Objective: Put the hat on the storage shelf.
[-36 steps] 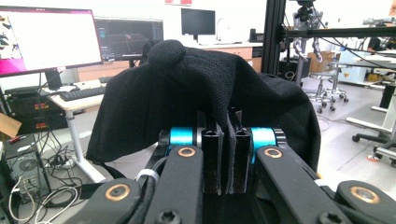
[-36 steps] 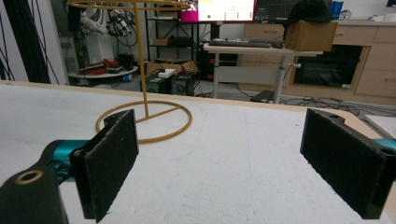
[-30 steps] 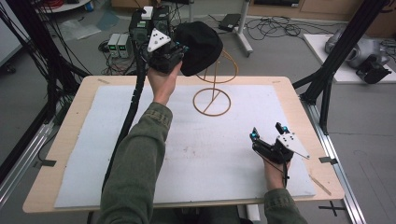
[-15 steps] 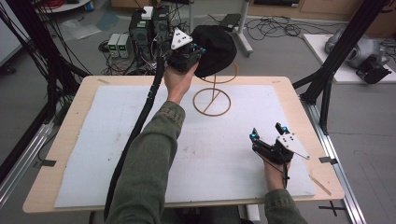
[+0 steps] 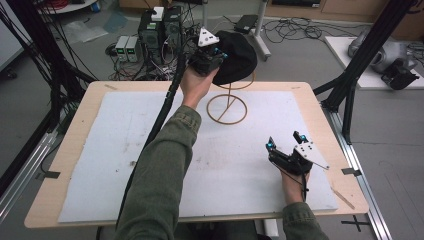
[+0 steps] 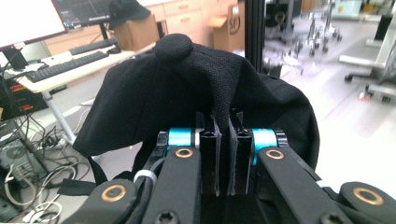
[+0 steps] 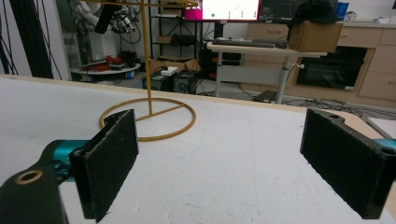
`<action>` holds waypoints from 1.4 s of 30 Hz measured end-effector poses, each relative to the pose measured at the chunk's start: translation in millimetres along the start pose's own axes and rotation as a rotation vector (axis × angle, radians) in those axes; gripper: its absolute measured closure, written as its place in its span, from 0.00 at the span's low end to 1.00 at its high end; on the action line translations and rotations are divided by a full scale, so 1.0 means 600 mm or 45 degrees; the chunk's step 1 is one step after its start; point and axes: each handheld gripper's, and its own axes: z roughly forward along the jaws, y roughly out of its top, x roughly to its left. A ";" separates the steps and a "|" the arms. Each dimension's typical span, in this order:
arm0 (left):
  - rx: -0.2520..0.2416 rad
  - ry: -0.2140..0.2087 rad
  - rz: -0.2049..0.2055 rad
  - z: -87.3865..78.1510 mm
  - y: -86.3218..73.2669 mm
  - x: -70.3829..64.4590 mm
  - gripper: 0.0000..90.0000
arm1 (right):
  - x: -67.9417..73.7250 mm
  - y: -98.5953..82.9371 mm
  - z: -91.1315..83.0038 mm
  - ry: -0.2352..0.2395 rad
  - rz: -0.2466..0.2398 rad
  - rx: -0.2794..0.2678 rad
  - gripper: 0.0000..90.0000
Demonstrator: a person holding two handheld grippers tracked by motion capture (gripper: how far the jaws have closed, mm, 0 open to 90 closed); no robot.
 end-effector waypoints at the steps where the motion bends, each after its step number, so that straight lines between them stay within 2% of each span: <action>1: 0.012 -0.004 0.018 0.003 0.002 -0.002 0.94 | 0.000 0.000 0.000 0.000 -0.003 -0.001 0.12; 9: 0.083 -0.013 0.011 0.028 -0.004 -0.013 0.86 | -0.002 0.001 -0.004 -0.005 -0.005 -0.011 0.12; 14: 0.070 -0.004 -0.002 0.029 -0.010 -0.011 0.83 | -0.005 0.001 -0.008 -0.015 0.011 -0.010 0.12; 19: 0.068 -0.016 -0.002 0.026 -0.011 -0.009 0.60 | -0.006 0.001 -0.007 -0.014 0.009 -0.015 0.12; 20: 0.063 -0.017 -0.005 0.026 -0.011 -0.009 0.60 | -0.006 0.001 -0.007 -0.014 0.009 -0.015 0.12; 23: 0.045 -0.016 -0.041 0.023 -0.012 -0.006 0.48 | -0.006 0.001 -0.007 -0.012 0.007 -0.016 0.12; 27: 0.046 -0.031 -0.060 0.020 -0.014 0.001 0.36 | -0.006 0.002 -0.007 -0.011 0.004 -0.017 0.12; 29: 0.052 0.001 -0.066 0.019 -0.015 0.002 0.29 | -0.005 0.002 -0.007 -0.014 0.007 -0.017 0.12; 31: 0.054 0.009 -0.068 0.017 -0.015 0.003 0.26 | -0.005 0.002 -0.007 -0.010 0.010 -0.015 0.12; 33: 0.025 0.019 -0.076 0.012 -0.014 0.004 0.24 | -0.003 0.002 -0.007 -0.007 0.024 -0.014 0.12; 35: 0.000 0.031 -0.087 0.005 -0.011 0.005 0.21 | -0.004 0.003 -0.007 -0.010 0.013 -0.023 0.12; 42: -0.073 0.055 -0.099 -0.030 -0.008 0.007 0.19 | -0.004 0.004 -0.010 -0.008 0.024 -0.032 0.12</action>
